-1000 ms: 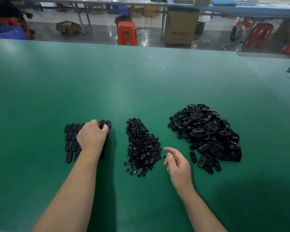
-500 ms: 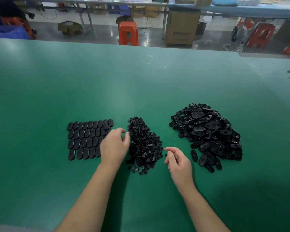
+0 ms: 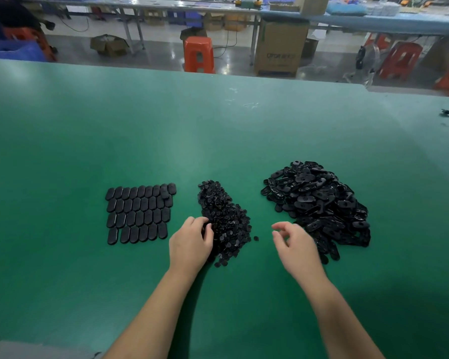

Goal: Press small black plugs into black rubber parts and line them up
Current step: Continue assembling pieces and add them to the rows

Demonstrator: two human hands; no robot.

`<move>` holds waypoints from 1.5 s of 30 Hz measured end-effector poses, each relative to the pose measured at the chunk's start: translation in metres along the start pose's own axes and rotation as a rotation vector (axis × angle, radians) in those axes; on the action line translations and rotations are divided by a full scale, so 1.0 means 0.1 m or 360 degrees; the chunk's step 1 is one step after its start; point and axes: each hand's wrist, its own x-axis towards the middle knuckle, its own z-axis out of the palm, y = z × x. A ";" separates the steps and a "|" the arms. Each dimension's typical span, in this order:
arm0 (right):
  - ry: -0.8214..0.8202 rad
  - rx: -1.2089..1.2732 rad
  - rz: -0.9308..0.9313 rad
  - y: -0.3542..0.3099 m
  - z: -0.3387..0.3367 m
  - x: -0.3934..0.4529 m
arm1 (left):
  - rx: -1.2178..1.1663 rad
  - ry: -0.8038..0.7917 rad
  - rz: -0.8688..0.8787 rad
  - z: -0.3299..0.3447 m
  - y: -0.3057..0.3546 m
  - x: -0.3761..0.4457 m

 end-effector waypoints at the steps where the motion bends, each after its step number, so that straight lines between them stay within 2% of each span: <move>1: 0.0020 -0.0256 0.0009 0.04 -0.10 0.04 | 0.0002 -0.0003 0.0014 0.00 0.00 0.00; 5: -0.0105 -0.0845 0.0130 0.12 -0.35 0.16 | -0.0054 0.0025 0.0052 0.01 -0.02 0.01; 8: -0.0201 -0.1059 0.0095 0.14 -0.35 0.20 | -0.0185 0.0050 0.0141 0.01 -0.03 0.00; 12: -0.0223 -0.1113 0.0040 0.15 -0.34 0.25 | -0.0277 0.0068 0.0226 0.00 -0.03 -0.01; 18: -0.0346 -0.0976 -0.0135 0.10 -0.17 0.22 | -0.0382 0.0111 0.0246 -0.04 -0.03 -0.01; 26: -0.0410 -0.0713 -0.0052 0.03 -0.08 0.27 | -0.0497 0.0139 0.0239 -0.05 -0.04 -0.03; 35: -0.0229 -0.0387 -0.0093 -0.01 -0.10 0.29 | -0.0529 0.0038 0.0147 -0.05 -0.03 -0.01; 39: -0.0126 0.0000 -0.0135 -0.05 -0.10 0.22 | -0.0564 0.0044 0.0062 -0.03 -0.03 0.01; 45: -0.0137 0.0968 0.0085 -0.12 0.04 0.15 | -0.0586 0.0001 -0.0001 -0.02 -0.04 0.03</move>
